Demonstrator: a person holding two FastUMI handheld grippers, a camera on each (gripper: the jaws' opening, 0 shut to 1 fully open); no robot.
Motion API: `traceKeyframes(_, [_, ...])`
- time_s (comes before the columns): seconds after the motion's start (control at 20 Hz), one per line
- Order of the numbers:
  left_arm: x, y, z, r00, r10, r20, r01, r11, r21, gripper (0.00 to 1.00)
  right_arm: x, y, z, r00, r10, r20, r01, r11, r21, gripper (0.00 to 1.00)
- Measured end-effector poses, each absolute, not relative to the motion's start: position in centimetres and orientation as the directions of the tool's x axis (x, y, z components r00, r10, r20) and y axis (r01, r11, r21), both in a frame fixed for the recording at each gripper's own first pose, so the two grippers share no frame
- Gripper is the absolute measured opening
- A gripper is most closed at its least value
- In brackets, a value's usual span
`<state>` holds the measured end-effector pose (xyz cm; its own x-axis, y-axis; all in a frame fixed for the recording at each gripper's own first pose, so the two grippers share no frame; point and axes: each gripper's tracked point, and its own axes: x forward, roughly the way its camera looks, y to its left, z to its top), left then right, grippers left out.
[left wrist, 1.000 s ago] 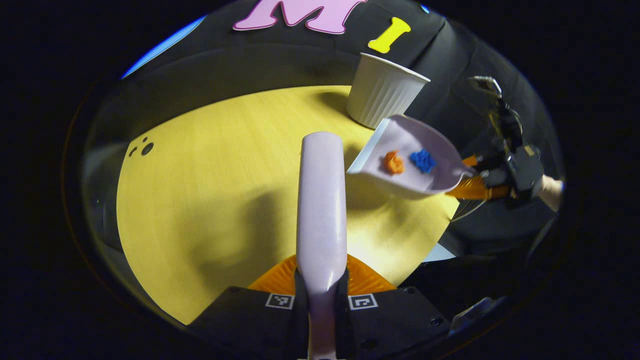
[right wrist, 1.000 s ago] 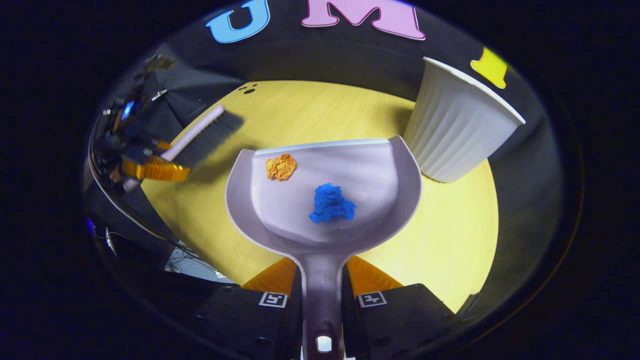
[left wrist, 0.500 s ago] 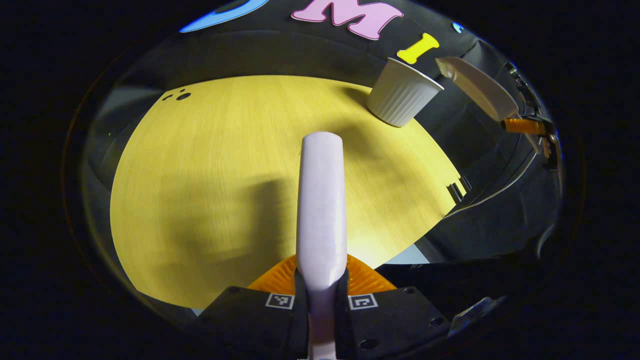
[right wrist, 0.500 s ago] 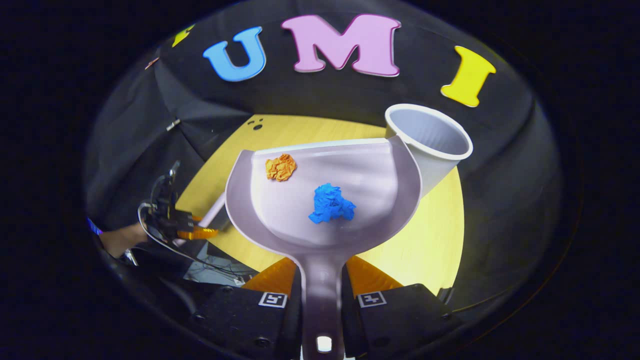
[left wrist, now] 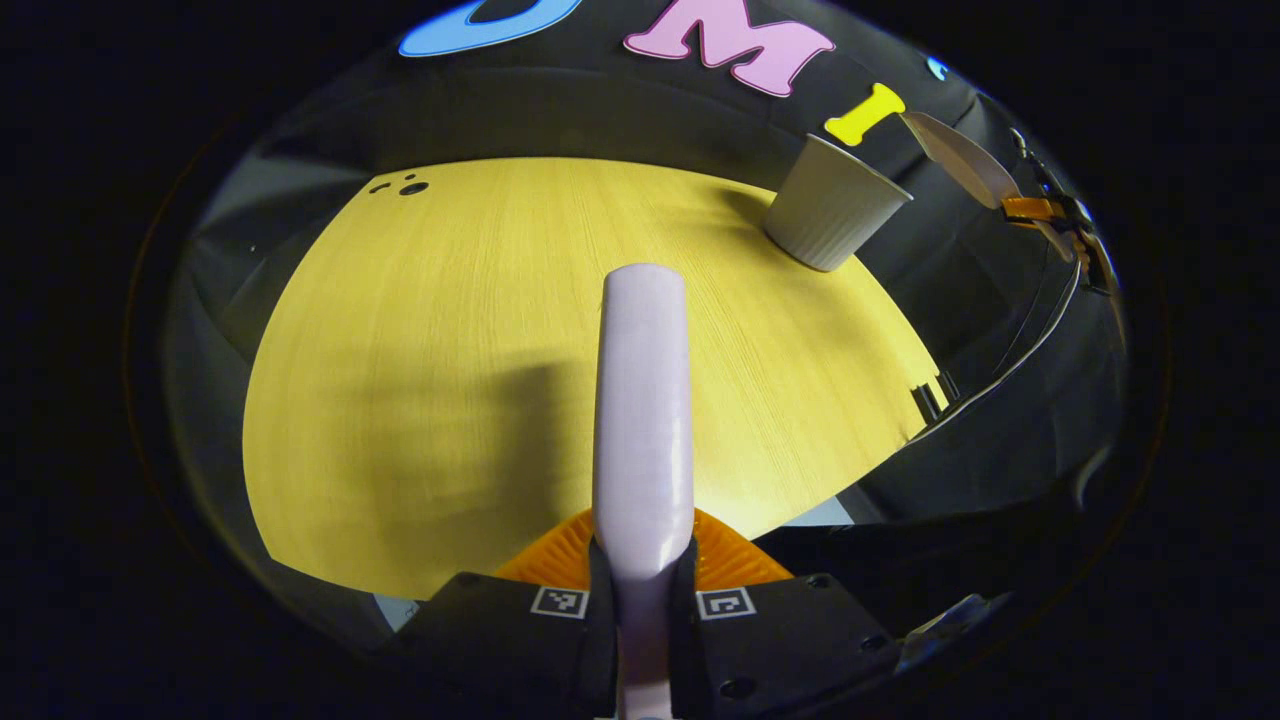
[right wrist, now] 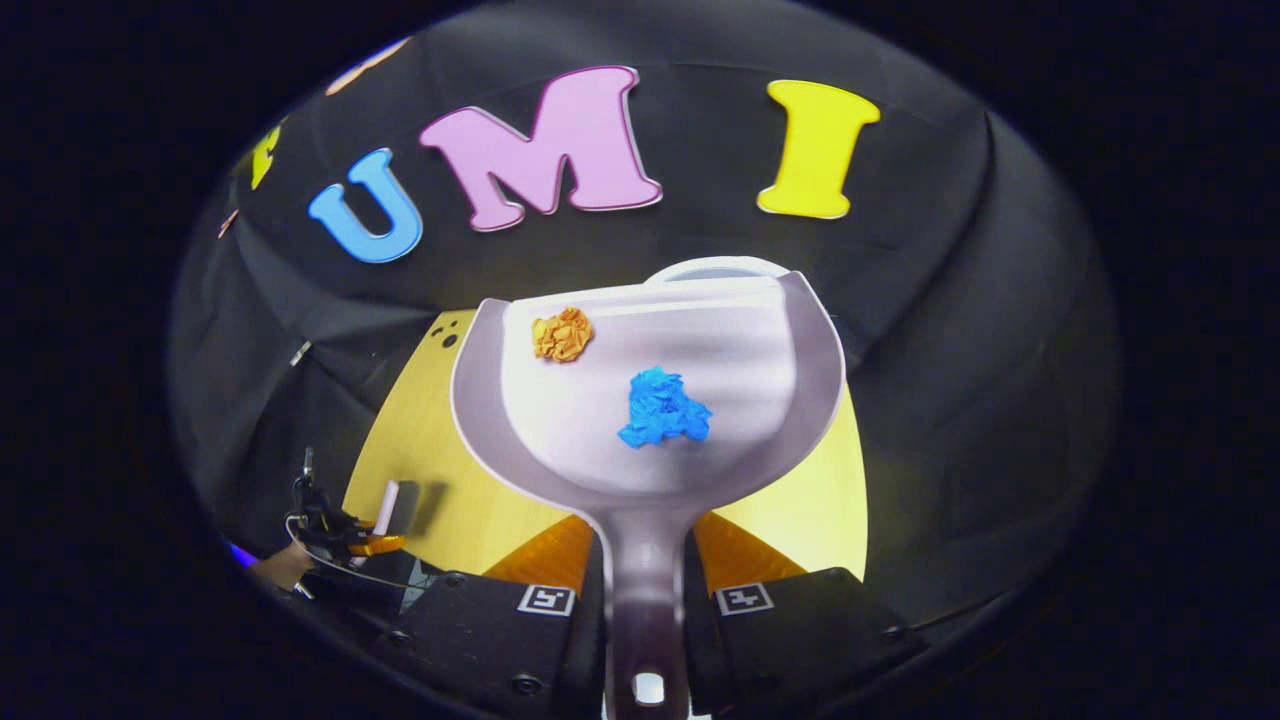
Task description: Pick up the small broom and dustpan from the desktop, sweep the trash into the dustpan with the broom, and then empty the trash into the garbage bin.
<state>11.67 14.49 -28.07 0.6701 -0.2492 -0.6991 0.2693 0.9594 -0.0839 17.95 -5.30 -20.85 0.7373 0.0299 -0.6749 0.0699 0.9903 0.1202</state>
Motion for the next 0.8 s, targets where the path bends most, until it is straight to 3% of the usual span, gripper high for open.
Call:
traceKeyframes(0.1, [12.1, 14.6, -27.8, 0.679, -0.239, -0.695, 0.229, 0.967, -0.108, 0.25, 18.2, -5.5, -21.1, 0.736, -0.016, -0.677, 0.109, 0.989, 0.096, 0.32])
traceKeyframes(0.3, [12.8, 14.1, -27.0, 0.69, -0.254, -0.678, 0.187, 0.967, -0.172, 0.25, 18.4, -5.2, -21.9, 0.73, -0.086, -0.678, 0.182, 0.981, 0.072, 0.38])
traceKeyframes(0.4, [12.8, 14.3, -27.0, 0.692, -0.242, -0.68, 0.192, 0.97, -0.15, 0.25, 18.2, -5.2, -22.0, 0.714, -0.147, -0.685, 0.21, 0.978, 0.01, 0.41])
traceKeyframes(0.45, [12.8, 14.5, -27.0, 0.693, -0.229, -0.684, 0.195, 0.972, -0.129, 0.25, 18.1, -5.2, -21.9, 0.708, -0.18, -0.683, 0.218, 0.976, -0.031, 0.36])
traceKeyframes(0.55, [12.8, 14.5, -27.1, 0.695, -0.202, -0.69, 0.187, 0.977, -0.097, 0.25, 18.2, -5.6, -22.3, 0.695, -0.241, -0.677, 0.225, 0.968, -0.114, 0.36])
traceKeyframes(0.7, [12.8, 14.0, -27.2, 0.687, -0.203, -0.698, 0.156, 0.979, -0.131, 0.25, 18.3, -6.0, -22.6, 0.689, -0.307, -0.656, 0.235, 0.952, -0.198, 0.36])
traceKeyframes(0.75, [13.1, 13.9, -27.3, 0.682, -0.208, -0.701, 0.149, 0.978, -0.145, 0.25, 18.5, -6.4, -22.3, 0.693, -0.342, -0.634, 0.251, 0.94, -0.232, 0.41])
traceKeyframes(0.8, [13.3, 13.9, -27.4, 0.678, -0.213, -0.703, 0.146, 0.977, -0.156, 0.25, 18.7, -6.8, -21.8, 0.692, -0.374, -0.618, 0.259, 0.927, -0.271, 0.36])
